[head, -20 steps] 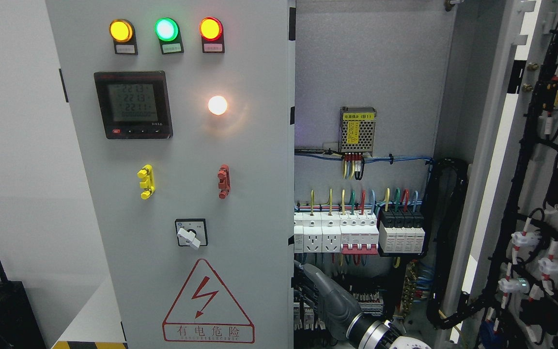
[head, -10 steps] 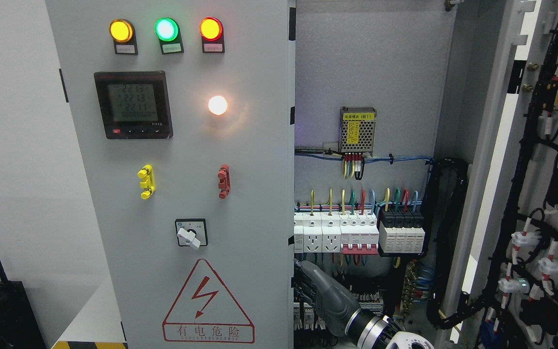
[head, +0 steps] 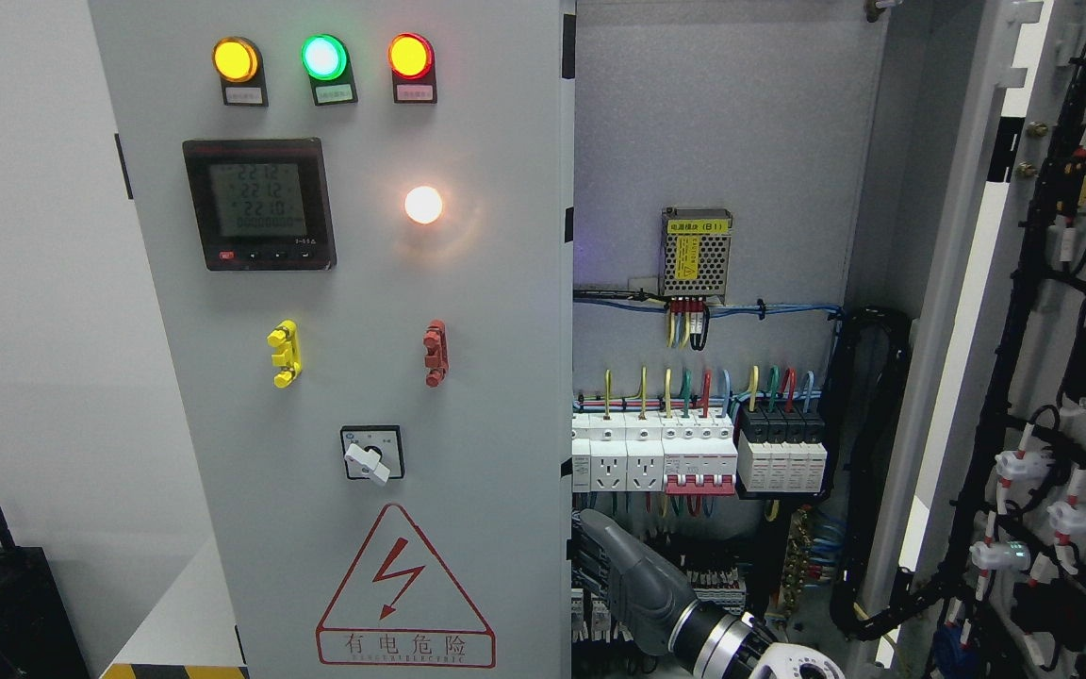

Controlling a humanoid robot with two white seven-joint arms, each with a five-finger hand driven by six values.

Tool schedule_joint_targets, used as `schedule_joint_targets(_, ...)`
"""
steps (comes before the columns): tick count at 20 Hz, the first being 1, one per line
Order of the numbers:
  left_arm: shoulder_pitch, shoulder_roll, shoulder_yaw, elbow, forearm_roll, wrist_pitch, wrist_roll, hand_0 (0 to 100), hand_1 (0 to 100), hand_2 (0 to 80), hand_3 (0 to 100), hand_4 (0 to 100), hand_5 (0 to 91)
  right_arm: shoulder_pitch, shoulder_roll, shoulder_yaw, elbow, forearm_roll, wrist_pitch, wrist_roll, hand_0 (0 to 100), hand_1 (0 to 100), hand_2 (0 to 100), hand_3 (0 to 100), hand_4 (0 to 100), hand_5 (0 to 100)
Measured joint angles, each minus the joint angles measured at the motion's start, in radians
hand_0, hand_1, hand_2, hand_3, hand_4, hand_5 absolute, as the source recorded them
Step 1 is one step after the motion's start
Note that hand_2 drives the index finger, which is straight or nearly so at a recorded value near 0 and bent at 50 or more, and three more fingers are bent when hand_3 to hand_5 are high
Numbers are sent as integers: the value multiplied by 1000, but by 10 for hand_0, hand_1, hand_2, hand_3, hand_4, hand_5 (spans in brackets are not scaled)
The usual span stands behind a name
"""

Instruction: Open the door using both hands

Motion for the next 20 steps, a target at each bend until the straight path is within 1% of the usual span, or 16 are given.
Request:
schedule_joint_targets(11, 0, 0, 0, 0, 0, 4, 0, 0, 0, 0, 0, 0, 0, -3, 1, 4, 0, -9, 5, 3, 381, 0, 0, 0, 0, 0)
schedule_joint_targets(14, 0, 0, 0, 0, 0, 5, 0, 0, 0, 0, 0, 0, 0, -3, 2, 4, 0, -9, 7, 25, 381, 0, 0, 0, 0, 0)
schedule_joint_targets(15, -1, 0, 0, 0, 0, 3, 0, 0, 0, 0, 0, 0, 0, -3, 3, 5, -1, -9, 7, 41, 381, 0, 0, 0, 0, 0)
schedule_joint_targets(20, 0, 0, 0, 0, 0, 0, 0, 0, 0, 0, 0, 0, 0, -3, 3, 5, -1, -10, 8, 45, 382, 0, 0, 0, 0, 0)
